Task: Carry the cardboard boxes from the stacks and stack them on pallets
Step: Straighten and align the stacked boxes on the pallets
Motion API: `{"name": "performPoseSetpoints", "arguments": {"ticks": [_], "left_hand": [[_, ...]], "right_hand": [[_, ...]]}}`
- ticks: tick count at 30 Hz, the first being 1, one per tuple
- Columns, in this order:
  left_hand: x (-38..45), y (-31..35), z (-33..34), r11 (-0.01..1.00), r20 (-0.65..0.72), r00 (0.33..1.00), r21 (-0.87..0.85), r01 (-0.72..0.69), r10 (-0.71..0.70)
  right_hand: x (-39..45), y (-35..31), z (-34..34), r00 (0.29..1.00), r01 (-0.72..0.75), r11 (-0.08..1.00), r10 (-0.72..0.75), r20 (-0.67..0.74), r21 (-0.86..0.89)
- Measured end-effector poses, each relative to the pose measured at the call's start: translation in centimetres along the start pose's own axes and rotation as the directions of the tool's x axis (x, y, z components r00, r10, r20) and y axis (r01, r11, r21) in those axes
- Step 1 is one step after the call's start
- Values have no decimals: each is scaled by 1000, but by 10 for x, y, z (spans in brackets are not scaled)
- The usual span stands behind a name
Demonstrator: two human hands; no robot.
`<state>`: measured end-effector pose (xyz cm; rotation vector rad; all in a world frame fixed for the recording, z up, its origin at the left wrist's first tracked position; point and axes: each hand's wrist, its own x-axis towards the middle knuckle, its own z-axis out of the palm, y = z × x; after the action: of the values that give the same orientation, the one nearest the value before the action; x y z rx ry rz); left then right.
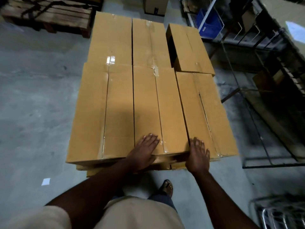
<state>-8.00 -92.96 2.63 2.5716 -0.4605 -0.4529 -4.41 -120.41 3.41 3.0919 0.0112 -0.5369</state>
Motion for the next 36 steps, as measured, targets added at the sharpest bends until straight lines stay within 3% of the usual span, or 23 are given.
{"name": "performPoseSetpoints", "arguments": {"ticks": [4, 7, 12, 21, 28, 36], "left_hand": [[48, 49, 16, 1000, 48, 998, 8, 29, -29], [86, 85, 31, 997, 70, 995, 9, 74, -75], [133, 129, 57, 952, 81, 952, 108, 286, -295], [148, 147, 77, 885, 86, 890, 184, 428, -448], [149, 145, 73, 878, 91, 883, 198, 437, -460], [147, 149, 71, 870, 70, 878, 194, 454, -473]], "right_hand": [[31, 47, -7, 982, 140, 984, -123, 147, -111], [50, 68, -6, 948, 288, 951, -266, 173, -116], [71, 96, -4, 869, 487, 869, -473, 143, -91], [86, 104, -7, 810, 576, 817, -565, 158, -31], [99, 105, -13, 761, 632, 774, -630, 156, 42], [103, 103, -8, 763, 630, 775, -629, 150, 43]]}}
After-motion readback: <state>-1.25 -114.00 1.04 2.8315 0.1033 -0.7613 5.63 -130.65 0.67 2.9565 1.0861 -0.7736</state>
